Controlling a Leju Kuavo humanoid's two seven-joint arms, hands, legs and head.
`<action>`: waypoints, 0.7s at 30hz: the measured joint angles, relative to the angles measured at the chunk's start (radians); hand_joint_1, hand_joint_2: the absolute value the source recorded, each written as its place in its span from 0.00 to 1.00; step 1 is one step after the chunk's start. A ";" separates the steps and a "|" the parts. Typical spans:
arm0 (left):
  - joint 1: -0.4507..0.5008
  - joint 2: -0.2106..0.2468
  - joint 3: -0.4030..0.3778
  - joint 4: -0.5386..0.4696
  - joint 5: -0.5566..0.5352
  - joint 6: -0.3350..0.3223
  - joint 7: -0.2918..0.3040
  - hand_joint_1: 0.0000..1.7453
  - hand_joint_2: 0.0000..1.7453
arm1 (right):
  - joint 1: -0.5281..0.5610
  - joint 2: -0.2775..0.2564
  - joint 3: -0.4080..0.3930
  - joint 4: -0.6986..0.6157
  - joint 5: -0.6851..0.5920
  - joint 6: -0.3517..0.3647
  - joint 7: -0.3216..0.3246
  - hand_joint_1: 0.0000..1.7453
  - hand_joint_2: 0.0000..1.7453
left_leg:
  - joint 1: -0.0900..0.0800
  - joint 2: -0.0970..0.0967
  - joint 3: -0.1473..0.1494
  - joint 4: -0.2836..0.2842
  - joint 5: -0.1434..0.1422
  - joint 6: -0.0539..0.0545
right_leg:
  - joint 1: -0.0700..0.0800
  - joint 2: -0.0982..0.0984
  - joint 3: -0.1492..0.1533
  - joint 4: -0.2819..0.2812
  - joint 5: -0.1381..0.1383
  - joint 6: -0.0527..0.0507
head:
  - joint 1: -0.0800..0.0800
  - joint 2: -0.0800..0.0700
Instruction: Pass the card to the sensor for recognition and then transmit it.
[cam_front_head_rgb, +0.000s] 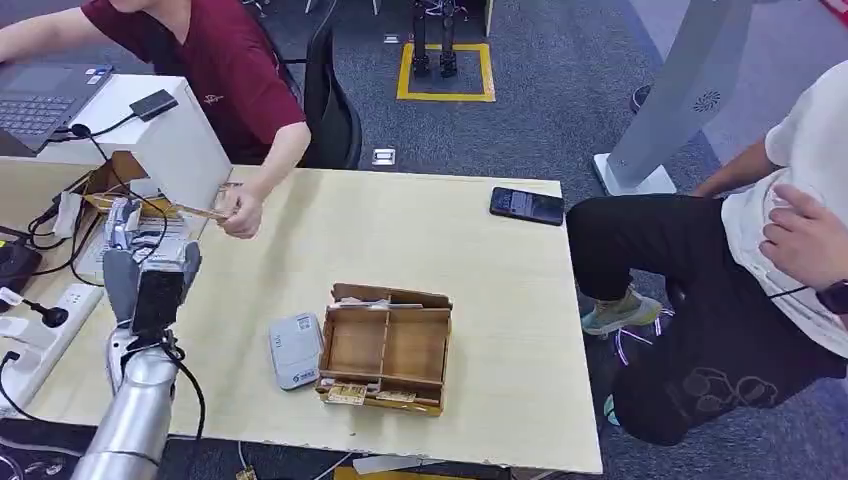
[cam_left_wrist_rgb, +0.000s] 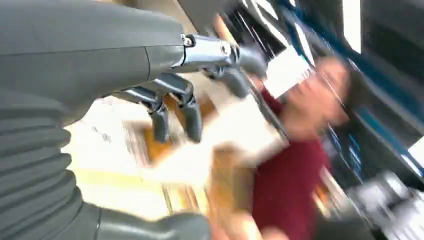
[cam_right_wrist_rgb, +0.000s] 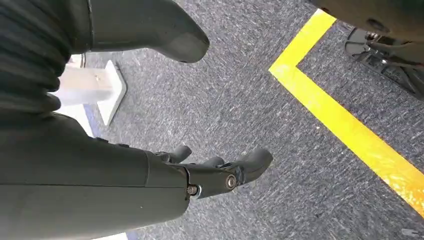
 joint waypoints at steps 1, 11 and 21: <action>0.021 0.003 -0.023 -0.026 0.006 -0.014 -0.003 0.00 1.00 | 0.001 0.000 0.000 0.000 -0.002 0.000 -0.001 0.00 1.00 | 0.000 0.000 0.000 0.000 0.000 0.000 | 0.000 0.000 0.000 0.000 0.000 0.000 | 0.000 0.000; 0.189 0.075 -0.247 -0.271 -0.152 -0.094 -0.088 0.00 1.00 | 0.005 0.000 -0.011 0.002 -0.009 0.013 0.001 0.00 1.00 | 0.000 0.000 -0.001 0.000 -0.001 0.000 | 0.000 0.000 -0.001 0.000 0.000 0.000 | 0.000 0.000; 0.298 0.162 -0.475 -0.434 -0.099 -0.158 -0.112 0.00 1.00 | 0.005 -0.001 -0.034 0.002 -0.014 0.011 -0.003 0.00 1.00 | 0.000 0.000 -0.001 0.000 -0.001 0.000 | 0.000 0.000 -0.001 0.000 0.000 0.000 | 0.000 0.000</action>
